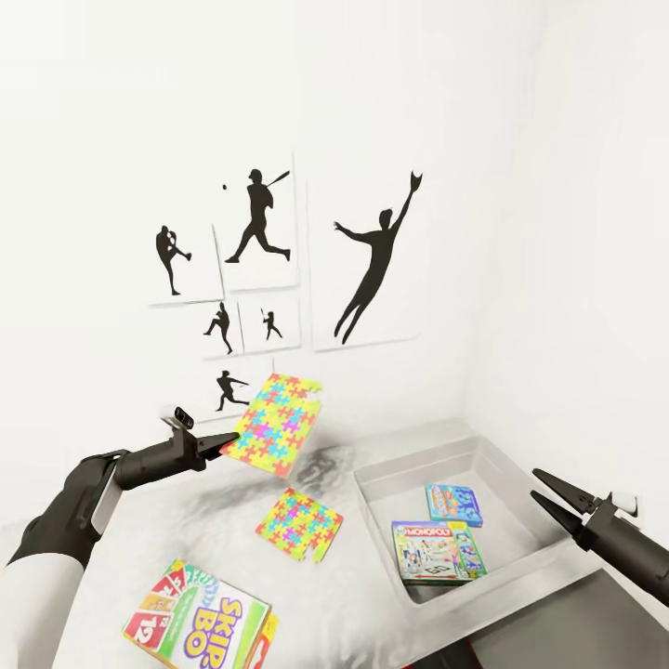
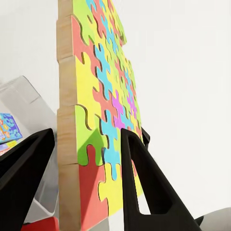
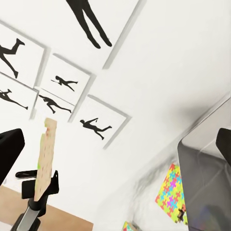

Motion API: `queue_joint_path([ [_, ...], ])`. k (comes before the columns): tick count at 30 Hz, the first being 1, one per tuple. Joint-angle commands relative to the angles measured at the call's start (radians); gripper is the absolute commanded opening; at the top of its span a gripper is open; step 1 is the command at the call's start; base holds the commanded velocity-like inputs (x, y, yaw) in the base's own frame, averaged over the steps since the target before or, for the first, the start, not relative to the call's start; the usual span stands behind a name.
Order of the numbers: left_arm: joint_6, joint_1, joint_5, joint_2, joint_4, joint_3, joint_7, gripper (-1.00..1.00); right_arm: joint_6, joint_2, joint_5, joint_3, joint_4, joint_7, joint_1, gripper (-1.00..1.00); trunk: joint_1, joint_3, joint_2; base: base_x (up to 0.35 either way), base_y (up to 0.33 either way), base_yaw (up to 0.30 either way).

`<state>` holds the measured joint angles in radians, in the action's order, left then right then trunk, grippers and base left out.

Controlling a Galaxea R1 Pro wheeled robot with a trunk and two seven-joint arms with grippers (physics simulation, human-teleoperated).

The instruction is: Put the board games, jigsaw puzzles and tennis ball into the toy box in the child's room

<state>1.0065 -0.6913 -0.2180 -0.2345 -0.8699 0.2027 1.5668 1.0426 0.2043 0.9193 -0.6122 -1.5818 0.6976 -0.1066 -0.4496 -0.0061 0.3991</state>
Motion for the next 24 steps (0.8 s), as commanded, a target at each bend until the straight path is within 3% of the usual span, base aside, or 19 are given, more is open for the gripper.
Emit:
queue_joint_path([
  [1, 0.011, 0.0, 0.0, 0.0, 0.0, 0.0, 0.004, -1.0, 0.005, 0.0, -0.005, -0.001, 0.0, 0.006, -0.001, 1.0, 0.0, -0.001, 0.001, 0.007, 0.0, -0.008],
  [24, 0.011, -0.001, 0.0, 0.0, 0.0, 0.0, 0.004, -1.0, 0.005, 0.001, -0.006, -0.003, 0.0, 0.031, -0.001, 1.0, 0.0, -0.001, 0.001, 0.001, 0.0, -0.001],
])
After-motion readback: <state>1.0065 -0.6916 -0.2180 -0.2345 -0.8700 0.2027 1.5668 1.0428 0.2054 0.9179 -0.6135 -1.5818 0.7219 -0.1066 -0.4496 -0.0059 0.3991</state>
